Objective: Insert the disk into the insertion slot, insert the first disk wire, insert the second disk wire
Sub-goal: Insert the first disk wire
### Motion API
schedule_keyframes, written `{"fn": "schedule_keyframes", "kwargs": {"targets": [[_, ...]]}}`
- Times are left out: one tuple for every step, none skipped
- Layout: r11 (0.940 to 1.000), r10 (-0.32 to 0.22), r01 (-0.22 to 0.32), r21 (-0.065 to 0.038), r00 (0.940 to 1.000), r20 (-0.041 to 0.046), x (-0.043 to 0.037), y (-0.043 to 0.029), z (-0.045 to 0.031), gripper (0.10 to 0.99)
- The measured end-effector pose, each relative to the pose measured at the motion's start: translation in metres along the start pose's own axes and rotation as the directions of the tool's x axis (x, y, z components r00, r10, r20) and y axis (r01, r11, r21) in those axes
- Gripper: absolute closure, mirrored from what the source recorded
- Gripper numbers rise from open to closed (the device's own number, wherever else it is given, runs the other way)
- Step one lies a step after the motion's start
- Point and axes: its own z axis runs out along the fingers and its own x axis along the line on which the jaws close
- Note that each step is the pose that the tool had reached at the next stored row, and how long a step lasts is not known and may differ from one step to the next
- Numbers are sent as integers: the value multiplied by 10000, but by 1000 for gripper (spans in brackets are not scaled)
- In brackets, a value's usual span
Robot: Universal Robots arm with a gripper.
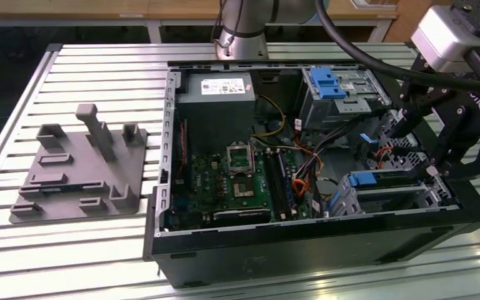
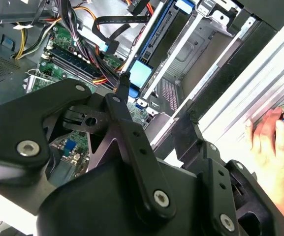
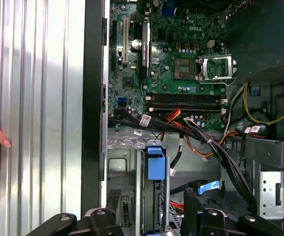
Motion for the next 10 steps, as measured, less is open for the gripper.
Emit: {"fn": "schedule_keyframes", "kwargs": {"targets": [[10000,0,0,0,10000,0,0,0,0,471],[10000,0,0,0,10000,-2,0,0,1,471],[10000,2,-2,0,10000,-19,-1,0,2,471],[10000,27,-27,2,9999,-98,-2,0,2,471],[10000,64,-64,8,9997,-217,-3,0,1,471],[10000,95,-95,13,9992,-388,-3,0,0,471],[9999,114,-113,18,9983,-566,-5,0,1,471],[9999,122,-121,22,9971,-756,-14,0,2,471],[9999,128,-127,26,9955,-936,-27,0,3,471],[9999,135,-132,30,9937,-1115,-40,0,5,471]]}}
